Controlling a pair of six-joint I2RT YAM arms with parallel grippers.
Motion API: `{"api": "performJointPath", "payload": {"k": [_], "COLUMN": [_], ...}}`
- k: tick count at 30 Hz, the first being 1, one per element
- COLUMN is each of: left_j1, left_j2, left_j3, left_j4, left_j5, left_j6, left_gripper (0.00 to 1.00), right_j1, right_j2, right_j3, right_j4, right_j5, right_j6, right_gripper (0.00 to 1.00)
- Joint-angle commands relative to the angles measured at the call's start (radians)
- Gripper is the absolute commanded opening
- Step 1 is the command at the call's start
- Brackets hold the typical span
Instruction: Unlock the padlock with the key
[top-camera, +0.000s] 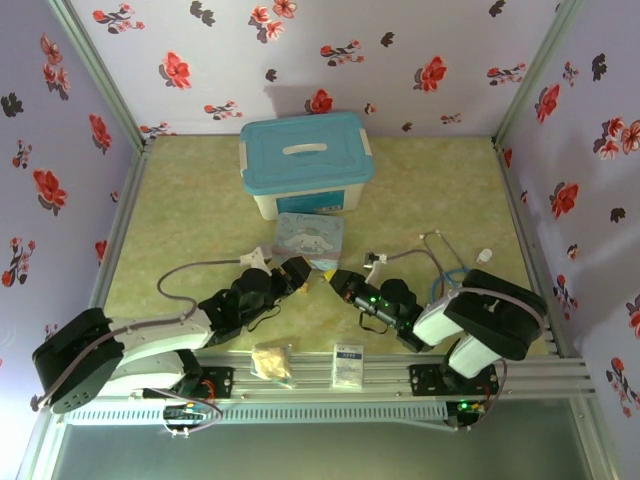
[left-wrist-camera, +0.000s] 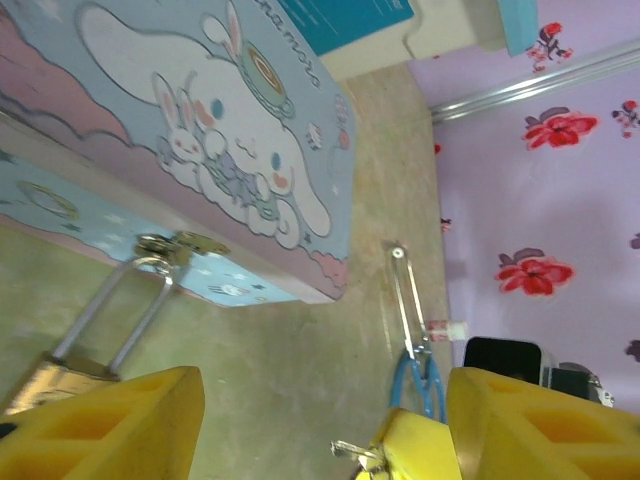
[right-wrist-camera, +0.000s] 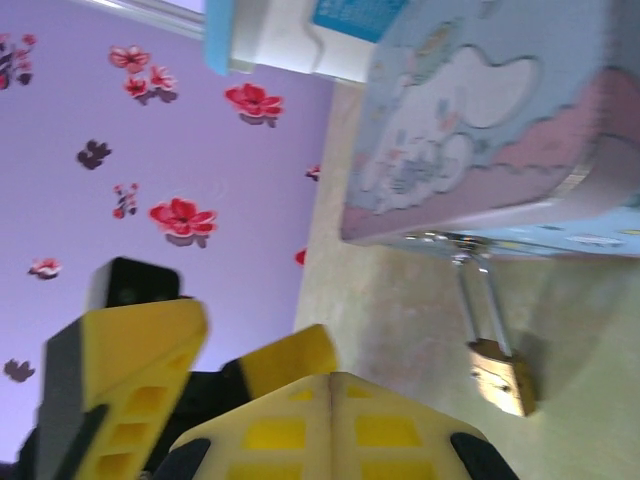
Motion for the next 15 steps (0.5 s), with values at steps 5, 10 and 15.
{"api": "performJointPath", "payload": {"k": [5,10,15], "left_j1": [-0.015,-0.027,-0.027], "left_j2": [0.102,0.136,0.124], "left_j3": [0.021,0.025,0.018], "left_j4": [0.242,0.298,0.290], "left_j5": [0.065,0.081,0.069], "left_j6": [-0.080,-0.088,-0.092], "left_gripper": [0.65,0.54,0.40], "right_j1": [0.032,0.042,0.042], "right_j2": [-0.036,-0.036,-0.034], "right_j3": [0.018,0.025,0.023], "right_j4": [0.020,0.020,0.020], "right_j5": [0.029,0.037,0.046], "right_j6": [-0.052,-0.059,-0.061], "right_gripper": [0.00,0.00,0.00]}}
